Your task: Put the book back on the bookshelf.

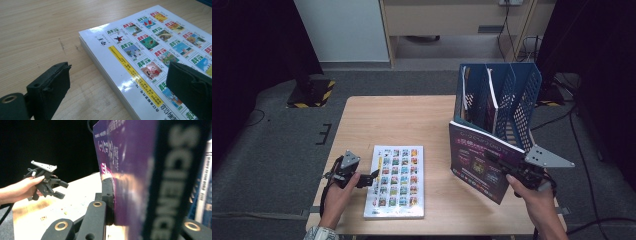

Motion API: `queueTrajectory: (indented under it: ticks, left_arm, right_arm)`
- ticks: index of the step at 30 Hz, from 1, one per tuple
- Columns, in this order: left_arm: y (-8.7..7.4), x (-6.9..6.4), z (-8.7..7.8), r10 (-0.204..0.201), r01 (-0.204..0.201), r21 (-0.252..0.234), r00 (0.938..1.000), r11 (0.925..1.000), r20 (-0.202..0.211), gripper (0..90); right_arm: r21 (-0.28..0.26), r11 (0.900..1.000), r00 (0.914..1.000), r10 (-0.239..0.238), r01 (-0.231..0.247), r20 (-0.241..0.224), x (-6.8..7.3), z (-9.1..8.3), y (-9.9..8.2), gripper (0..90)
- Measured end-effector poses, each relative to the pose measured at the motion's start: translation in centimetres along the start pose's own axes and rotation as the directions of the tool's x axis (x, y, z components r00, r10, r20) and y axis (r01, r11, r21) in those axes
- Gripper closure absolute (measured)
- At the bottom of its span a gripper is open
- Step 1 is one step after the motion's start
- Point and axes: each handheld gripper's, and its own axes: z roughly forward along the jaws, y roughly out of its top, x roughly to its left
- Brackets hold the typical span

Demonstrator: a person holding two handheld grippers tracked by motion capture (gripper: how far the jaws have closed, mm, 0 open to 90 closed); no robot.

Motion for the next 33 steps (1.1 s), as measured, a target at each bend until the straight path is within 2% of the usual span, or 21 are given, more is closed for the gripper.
queueTrajectory:
  ticks: [8,20,25,29,33]
  left_arm:
    - [0.0,0.0,0.0,0.0,0.0,0.001,1.0,1.0,-0.002,4.6]
    - [0.0,0.0,0.0,0.0,0.0,0.002,1.0,1.0,-0.004,4.6]
    - [0.0,0.0,0.0,0.0,0.0,0.002,1.0,1.0,-0.004,4.6]
    - [0.0,0.0,0.0,-0.001,0.001,0.002,1.0,1.0,-0.005,4.6]
    - [0.0,-0.1,0.0,0.002,-0.002,0.005,1.0,1.0,-0.004,4.6]
  right_arm:
    - [0.002,1.0,0.9991,-0.001,0.001,0.042,-0.5,-2.4,-0.2,84.1]
    - [0.009,1.0,0.9972,0.002,-0.003,0.075,-0.7,-4.9,-0.6,84.1]
    - [0.009,0.9999,0.9941,0.012,-0.013,0.108,-1.2,-6.3,-0.5,84.1]
    - [-0.002,0.9998,0.9928,0.022,-0.022,0.118,-1.3,-7.1,-0.2,84.1]
    - [-0.015,0.9995,0.9924,0.028,-0.027,0.12,-1.4,-8.0,1.1,84.2]
